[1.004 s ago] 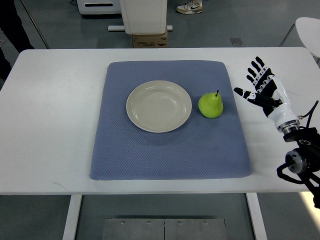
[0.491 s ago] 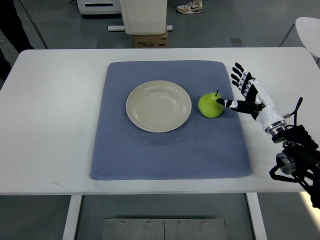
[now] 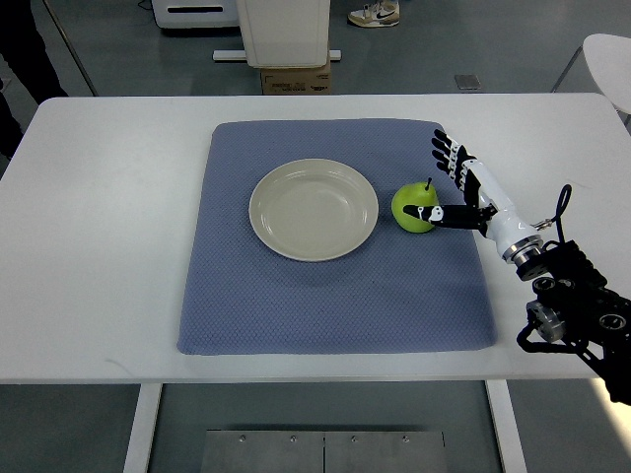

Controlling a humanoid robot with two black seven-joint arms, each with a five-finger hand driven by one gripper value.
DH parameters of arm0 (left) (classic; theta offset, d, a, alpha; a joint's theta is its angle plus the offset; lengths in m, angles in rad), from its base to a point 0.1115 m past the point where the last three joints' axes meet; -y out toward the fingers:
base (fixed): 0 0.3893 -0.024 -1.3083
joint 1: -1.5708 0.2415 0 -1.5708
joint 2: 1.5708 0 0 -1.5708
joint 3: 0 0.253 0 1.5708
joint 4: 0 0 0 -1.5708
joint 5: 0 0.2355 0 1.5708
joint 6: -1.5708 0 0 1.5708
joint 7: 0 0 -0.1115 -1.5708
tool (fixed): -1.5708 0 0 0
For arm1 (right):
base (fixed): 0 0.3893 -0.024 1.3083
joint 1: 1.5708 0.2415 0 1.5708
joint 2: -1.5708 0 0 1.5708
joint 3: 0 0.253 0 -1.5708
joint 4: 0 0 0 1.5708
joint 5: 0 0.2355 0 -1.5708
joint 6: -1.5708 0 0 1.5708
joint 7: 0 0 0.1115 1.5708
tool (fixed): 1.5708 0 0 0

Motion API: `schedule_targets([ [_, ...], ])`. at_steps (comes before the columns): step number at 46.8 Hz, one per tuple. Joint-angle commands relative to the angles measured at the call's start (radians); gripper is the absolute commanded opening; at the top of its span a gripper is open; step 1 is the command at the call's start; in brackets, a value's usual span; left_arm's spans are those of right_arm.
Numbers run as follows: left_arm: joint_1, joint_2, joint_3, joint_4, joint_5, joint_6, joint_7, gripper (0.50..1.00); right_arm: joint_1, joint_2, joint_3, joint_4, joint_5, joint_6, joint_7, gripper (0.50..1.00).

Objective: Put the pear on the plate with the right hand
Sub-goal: 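Move the right hand toward the green pear and open fingers around it, then close the right hand fingers around the green pear and lift it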

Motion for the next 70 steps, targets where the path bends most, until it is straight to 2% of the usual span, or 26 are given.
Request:
schedule_targets([
  [1, 0.000, 0.000, 0.000, -0.001, 0.000, 0.000, 0.000, 1.000, 0.004, 0.000, -0.013, -0.002, -0.001, -0.010, 0.000, 0.998],
  [15, 0.000, 0.000, 0.000, 0.000, 0.000, 0.000, 0.000, 1.000, 0.029, 0.000, -0.098, -0.005, -0.002, -0.101, 0.000, 0.995],
  [29, 0.000, 0.000, 0.000, -0.001, 0.000, 0.000, 0.000, 1.000, 0.030, 0.008, -0.123, -0.006, -0.004, -0.119, 0.000, 0.989],
  [56, 0.000, 0.000, 0.000, 0.000, 0.000, 0.000, 0.000, 1.000, 0.069, 0.045, -0.221, -0.034, -0.005, -0.236, 0.000, 0.972],
  [70, 0.000, 0.000, 0.000, 0.000, 0.000, 0.000, 0.000, 1.000, 0.072, 0.055, -0.243, -0.066, -0.005, -0.239, 0.000, 0.962],
])
